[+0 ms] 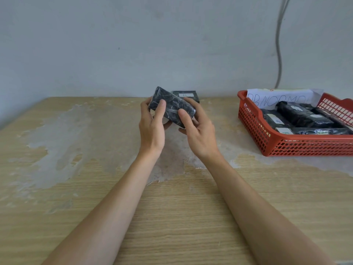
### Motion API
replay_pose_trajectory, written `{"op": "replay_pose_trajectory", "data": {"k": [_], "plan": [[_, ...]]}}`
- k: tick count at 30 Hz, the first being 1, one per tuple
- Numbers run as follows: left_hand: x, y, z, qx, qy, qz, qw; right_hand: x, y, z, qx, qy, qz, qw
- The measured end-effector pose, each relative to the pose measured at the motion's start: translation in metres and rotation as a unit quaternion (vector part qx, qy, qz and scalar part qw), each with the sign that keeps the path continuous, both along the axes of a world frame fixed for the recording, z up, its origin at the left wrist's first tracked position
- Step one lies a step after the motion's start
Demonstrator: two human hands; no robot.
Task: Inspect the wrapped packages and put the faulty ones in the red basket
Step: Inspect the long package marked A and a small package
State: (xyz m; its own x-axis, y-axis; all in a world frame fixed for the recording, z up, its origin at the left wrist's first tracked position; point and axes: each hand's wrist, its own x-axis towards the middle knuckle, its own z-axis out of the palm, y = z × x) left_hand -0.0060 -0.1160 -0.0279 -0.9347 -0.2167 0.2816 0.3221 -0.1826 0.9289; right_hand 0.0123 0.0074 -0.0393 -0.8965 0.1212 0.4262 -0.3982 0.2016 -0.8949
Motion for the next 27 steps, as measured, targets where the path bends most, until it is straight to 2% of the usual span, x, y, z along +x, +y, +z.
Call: {"op": "replay_pose_trajectory", "data": {"k": [6, 10, 13, 16, 23, 27], "plan": [[0.004, 0.007, 0.0, -0.022, 0.001, -0.006, 1.0, 0.0, 0.004, 0.003, -0.095, -0.015, -0.005, 0.995], [0.006, 0.009, 0.003, -0.014, -0.007, 0.002, 1.0, 0.0, 0.006, 0.005, -0.093, -0.006, -0.022, 0.995], [0.005, 0.009, 0.005, -0.006, -0.029, 0.022, 0.999, 0.001, 0.005, 0.003, -0.039, -0.004, -0.024, 0.999], [0.005, 0.006, 0.005, 0.009, -0.031, -0.002, 0.999, 0.0, 0.007, 0.002, -0.023, 0.01, -0.024, 0.999], [0.003, 0.004, 0.0, -0.05, -0.004, -0.038, 0.998, -0.001, 0.012, 0.007, -0.086, -0.018, -0.011, 0.996], [0.002, 0.005, -0.002, -0.037, 0.0, -0.044, 0.998, 0.001, 0.015, 0.01, -0.102, -0.024, -0.011, 0.994]]}}
